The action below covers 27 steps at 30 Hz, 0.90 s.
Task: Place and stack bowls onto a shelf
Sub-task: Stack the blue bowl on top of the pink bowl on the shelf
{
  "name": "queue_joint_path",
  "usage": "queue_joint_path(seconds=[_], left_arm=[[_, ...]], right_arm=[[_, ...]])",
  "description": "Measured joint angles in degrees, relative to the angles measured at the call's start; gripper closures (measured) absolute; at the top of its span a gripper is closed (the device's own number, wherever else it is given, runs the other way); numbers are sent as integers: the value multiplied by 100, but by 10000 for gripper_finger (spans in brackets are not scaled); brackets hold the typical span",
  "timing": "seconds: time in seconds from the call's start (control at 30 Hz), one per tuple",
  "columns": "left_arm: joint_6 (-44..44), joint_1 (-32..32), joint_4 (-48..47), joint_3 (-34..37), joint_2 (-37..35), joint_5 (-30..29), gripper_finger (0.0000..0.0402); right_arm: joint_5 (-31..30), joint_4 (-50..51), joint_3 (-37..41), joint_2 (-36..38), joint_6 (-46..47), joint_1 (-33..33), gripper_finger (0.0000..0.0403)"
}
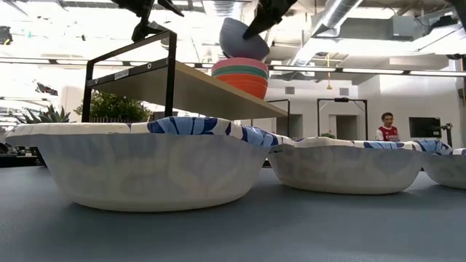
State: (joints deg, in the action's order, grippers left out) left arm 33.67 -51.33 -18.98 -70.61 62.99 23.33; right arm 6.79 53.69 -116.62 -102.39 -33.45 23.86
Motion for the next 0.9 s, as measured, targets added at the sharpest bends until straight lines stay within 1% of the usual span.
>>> queue_joint_path(seconds=[0.23,0.9], left_arm=[[0,0,0,0,-1,-15,159],[9,0,0,0,-1,-22,159]], right_arm=[[64,401,-74,-7,-140,67,378],[249,440,31,-13,-506,138,378]])
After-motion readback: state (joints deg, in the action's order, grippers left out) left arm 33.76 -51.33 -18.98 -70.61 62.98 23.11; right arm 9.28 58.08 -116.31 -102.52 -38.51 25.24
